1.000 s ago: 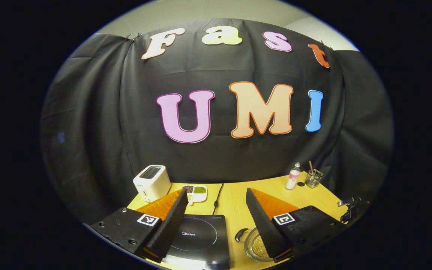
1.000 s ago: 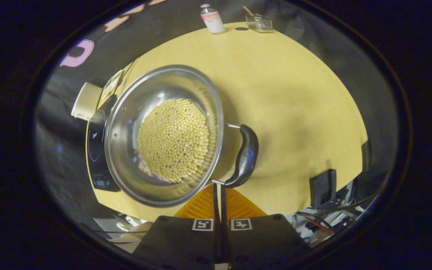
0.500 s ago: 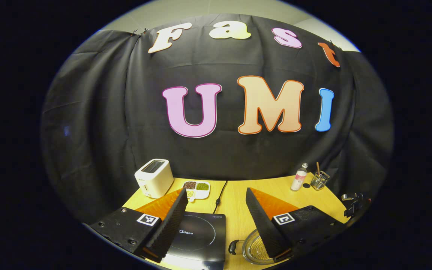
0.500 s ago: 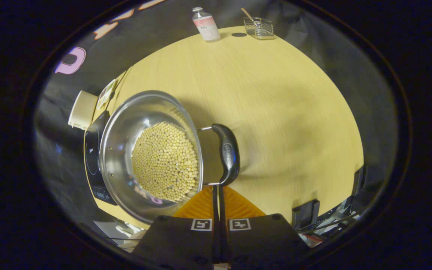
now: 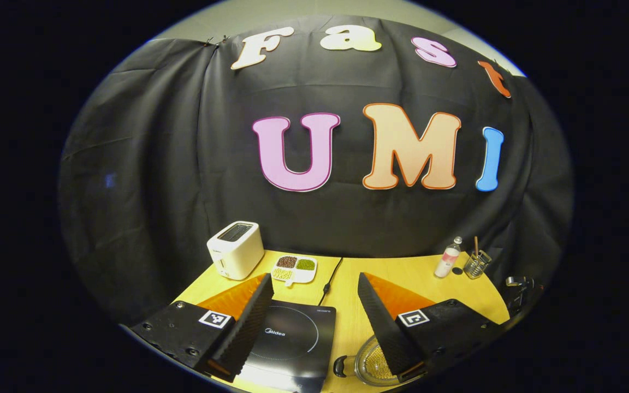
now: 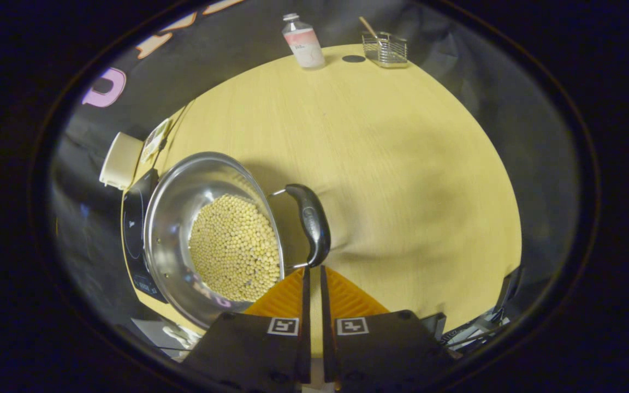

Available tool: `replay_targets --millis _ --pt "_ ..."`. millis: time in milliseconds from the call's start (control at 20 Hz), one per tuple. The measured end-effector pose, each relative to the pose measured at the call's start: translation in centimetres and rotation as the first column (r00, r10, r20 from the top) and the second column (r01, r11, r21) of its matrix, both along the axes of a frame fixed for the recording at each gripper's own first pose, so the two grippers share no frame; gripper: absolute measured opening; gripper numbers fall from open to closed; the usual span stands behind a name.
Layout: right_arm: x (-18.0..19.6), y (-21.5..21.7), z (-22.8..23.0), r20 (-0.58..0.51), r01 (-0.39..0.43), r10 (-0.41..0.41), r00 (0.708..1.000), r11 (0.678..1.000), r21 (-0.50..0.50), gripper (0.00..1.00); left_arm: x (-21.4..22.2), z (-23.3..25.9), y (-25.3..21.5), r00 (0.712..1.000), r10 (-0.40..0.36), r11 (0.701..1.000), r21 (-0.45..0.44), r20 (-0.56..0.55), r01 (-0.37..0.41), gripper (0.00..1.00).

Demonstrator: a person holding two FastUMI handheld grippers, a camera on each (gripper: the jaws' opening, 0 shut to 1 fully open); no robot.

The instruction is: First push the handle of the pot to place it horizontally, then grasp the pot with both hands and set it on the induction cooktop.

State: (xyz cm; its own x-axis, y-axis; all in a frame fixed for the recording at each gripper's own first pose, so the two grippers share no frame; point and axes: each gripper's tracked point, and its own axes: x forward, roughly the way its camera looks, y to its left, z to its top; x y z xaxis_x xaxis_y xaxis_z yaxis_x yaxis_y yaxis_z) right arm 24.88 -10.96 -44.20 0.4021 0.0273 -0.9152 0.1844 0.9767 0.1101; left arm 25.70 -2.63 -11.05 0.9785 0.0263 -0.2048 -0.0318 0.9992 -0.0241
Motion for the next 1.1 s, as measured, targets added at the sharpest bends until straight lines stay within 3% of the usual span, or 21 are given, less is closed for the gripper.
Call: replay_targets --millis 150,200,300,400,500,600,750,850,900,950,1000,1050,1100 --pt "-0.5 -0.9 0.7 0.0 0.009 -0.009 1.0 1.0 0.016 0.31 0.1 -1.0 0.8 0.999 0.023 1.0 -0.006 -0.023 -0.023 0.95" --pt "-0.7 -1.4 1.2 0.005 0.014 -0.014 1.0 1.0 0.02 0.48 0.0 -1.5 1.1 0.999 0.03 0.999 -0.012 -0.039 -0.03 0.95" --pt "-0.7 -2.1 2.2 0.02 0.023 -0.024 1.0 0.999 0.03 0.65 -0.3 -3.0 1.3 0.996 0.035 0.999 -0.026 -0.079 -0.037 0.95" --pt "-0.3 -2.7 3.4 0.048 0.035 -0.037 0.998 0.999 0.034 0.89 -0.5 -4.1 1.4 0.993 0.028 0.998 -0.05 -0.113 -0.034 0.96" --pt "0.3 -2.9 4.5 0.075 0.048 -0.051 0.996 0.998 0.042 1.0 -0.9 -5.4 1.4 0.988 0.015 0.997 -0.079 -0.152 -0.027 0.96" --pt "0.8 -2.7 5.9 0.102 0.047 -0.053 0.993 0.997 0.059 1.0 -1.5 -6.9 1.2 0.98 -0.003 0.992 -0.121 -0.2 -0.022 0.93" --pt "2.5 -1.8 7.9 0.16 0.028 -0.04 0.986 0.996 0.082 1.0 -2.3 -9.0 0.3 0.96 -0.06 0.982 -0.187 -0.274 0.008 0.96" --pt "3.7 -1.1 8.7 0.213 0.018 -0.039 0.976 0.995 0.1 1.0 -3.2 -11.2 -0.9 0.93 -0.112 0.976 -0.213 -0.35 0.037 0.95" --pt "4.1 -0.6 8.7 0.231 0.009 -0.034 0.972 0.994 0.108 0.94 -3.6 -11.9 -1.6 0.914 -0.145 0.972 -0.226 -0.379 0.061 0.95" --pt "4.4 -0.4 8.7 0.248 -0.005 -0.022 0.969 0.994 0.107 0.94 -4.0 -12.6 -2.3 0.899 -0.179 0.967 -0.241 -0.401 0.085 0.93" --pt "4.5 -0.2 8.5 0.26 -0.02 -0.006 0.966 0.995 0.099 1.0 -4.5 -13.4 -3.0 0.883 -0.206 0.962 -0.253 -0.422 0.103 0.92" --pt "4.7 -0.1 8.3 0.267 -0.035 0.008 0.964 0.995 0.095 0.94 -4.9 -14.3 -3.5 0.868 -0.22 0.959 -0.26 -0.445 0.11 0.91" --pt "4.8 0.0 8.3 0.275 -0.044 0.017 0.961 0.995 0.092 0.94 -5.3 -15.3 -3.8 0.854 -0.231 0.957 -0.266 -0.465 0.114 0.9"
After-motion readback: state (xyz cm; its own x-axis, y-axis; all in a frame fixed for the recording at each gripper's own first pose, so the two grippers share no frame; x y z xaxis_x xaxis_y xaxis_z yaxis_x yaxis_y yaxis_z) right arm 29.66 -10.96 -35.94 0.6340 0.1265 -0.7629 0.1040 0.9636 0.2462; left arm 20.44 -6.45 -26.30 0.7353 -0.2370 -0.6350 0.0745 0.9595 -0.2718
